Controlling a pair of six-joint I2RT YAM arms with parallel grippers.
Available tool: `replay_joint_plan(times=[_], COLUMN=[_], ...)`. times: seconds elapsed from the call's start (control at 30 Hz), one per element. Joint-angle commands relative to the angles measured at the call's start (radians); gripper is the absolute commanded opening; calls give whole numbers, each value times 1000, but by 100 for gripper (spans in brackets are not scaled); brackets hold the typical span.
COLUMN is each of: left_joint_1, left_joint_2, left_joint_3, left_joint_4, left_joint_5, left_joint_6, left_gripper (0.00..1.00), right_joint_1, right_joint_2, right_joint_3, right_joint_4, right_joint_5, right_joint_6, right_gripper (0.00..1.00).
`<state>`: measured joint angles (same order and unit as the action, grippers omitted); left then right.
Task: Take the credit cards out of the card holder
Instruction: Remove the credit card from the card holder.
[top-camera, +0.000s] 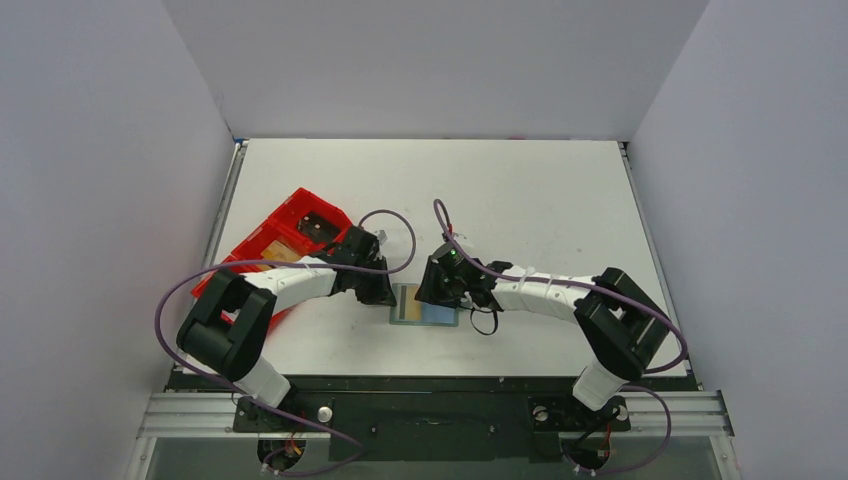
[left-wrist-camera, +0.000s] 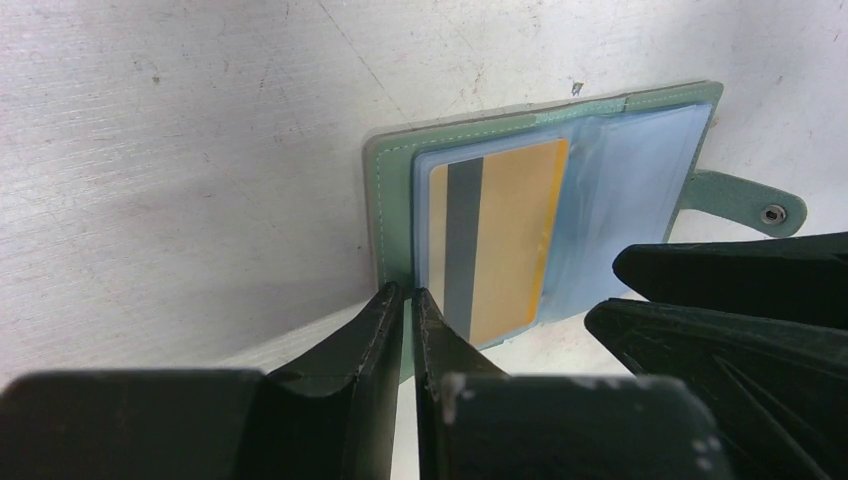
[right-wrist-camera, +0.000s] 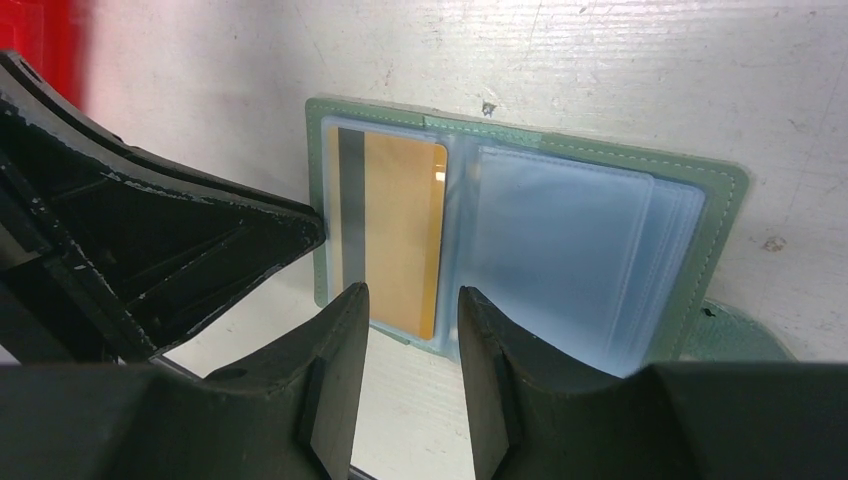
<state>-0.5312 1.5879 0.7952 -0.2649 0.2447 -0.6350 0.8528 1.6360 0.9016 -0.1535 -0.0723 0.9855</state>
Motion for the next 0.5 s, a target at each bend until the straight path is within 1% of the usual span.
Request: replay_joint_plan(times=[0.0,0.47], left_joint_1=[-7,-27], left_joint_2=[8,41], left_joint_3=[-3,-5], left_joint_4=[52,24], left_joint_5=[13,-31], left_joint_6=[-4,-24], left_gripper=[6,5], right_joint_1=[9,5], right_joint_2=[24,44], right_joint_3=[34,19], right_joint_4=[52,93], right_joint_5=[-6,-29], right_joint_6=[11,24], right_gripper=[35,34])
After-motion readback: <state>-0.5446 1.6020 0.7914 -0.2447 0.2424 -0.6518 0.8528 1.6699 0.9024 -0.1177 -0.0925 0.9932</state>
